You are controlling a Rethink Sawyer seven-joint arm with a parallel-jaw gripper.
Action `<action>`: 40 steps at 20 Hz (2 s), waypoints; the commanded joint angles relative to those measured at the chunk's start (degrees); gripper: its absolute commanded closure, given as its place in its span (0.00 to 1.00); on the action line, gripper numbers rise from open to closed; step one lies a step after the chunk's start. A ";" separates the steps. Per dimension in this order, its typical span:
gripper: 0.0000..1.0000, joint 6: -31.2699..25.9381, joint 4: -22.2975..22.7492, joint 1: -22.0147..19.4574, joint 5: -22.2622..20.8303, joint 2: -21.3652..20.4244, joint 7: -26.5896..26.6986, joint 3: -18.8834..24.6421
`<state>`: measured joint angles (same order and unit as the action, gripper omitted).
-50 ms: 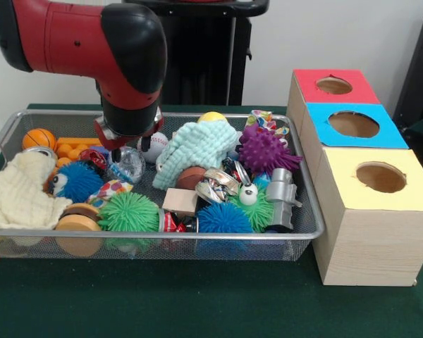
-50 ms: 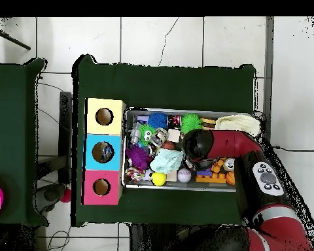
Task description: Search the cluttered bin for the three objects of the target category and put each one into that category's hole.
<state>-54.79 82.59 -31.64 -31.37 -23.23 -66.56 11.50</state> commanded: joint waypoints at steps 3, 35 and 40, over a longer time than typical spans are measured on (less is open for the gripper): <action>0.00 10.67 -2.53 -1.07 -4.80 6.32 -0.55 1.89; 0.00 8.40 -3.98 -0.21 -2.25 7.83 -7.46 -1.49; 0.00 8.57 -4.34 -0.22 -2.88 9.01 -8.15 -2.47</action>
<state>-53.62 80.21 -31.24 -31.29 -21.80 -66.56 10.97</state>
